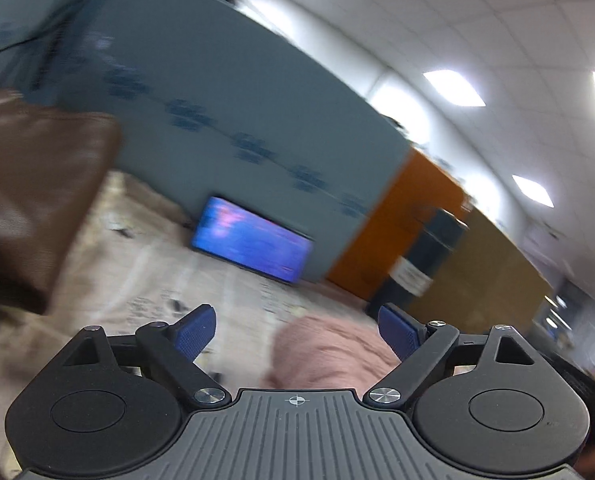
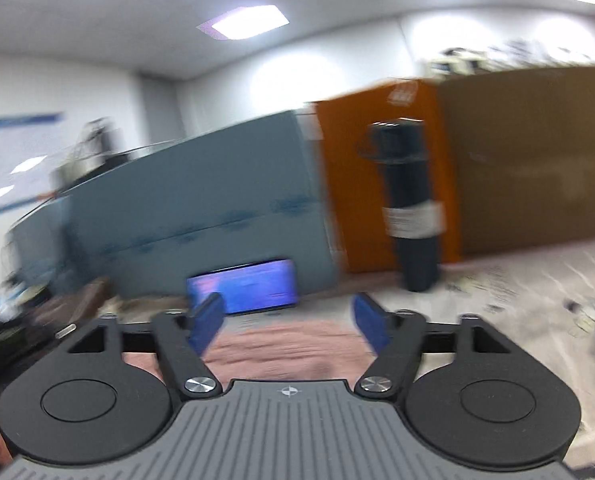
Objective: Fold clothes
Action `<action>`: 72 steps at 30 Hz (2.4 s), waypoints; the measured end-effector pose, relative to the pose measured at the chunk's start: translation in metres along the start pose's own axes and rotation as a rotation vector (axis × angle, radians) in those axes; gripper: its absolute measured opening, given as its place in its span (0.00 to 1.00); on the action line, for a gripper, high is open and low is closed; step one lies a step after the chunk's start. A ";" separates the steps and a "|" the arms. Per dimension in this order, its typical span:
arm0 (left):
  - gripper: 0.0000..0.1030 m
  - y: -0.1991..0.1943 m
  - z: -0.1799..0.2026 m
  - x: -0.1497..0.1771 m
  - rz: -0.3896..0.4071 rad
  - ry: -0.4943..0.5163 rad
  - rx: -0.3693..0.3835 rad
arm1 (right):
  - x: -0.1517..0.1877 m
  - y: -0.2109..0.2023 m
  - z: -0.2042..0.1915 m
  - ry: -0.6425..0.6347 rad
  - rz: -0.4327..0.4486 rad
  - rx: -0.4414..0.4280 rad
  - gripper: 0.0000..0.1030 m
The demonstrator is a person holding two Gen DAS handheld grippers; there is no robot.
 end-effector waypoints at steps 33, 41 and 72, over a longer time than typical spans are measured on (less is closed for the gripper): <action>0.28 0.036 0.028 0.050 -0.226 0.198 0.047 | 0.017 0.023 -0.007 0.158 0.054 -0.151 0.19; 0.11 0.001 0.026 0.030 0.003 0.203 0.056 | -0.027 0.000 0.001 0.108 0.202 -0.111 0.19; 0.12 0.003 -0.015 0.010 0.080 0.201 -0.240 | 0.029 -0.025 0.052 -0.086 0.011 0.228 0.82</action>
Point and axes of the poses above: each gripper's, at about its wrist camera, not at the fingertips, and y roughly the way its jaws point, z to its right, x to its underside, the point moved 4 cm from there along y, roughly the way its jaws point, and after that the axes turned 14 degrees about -x, right-handed, at the moved point
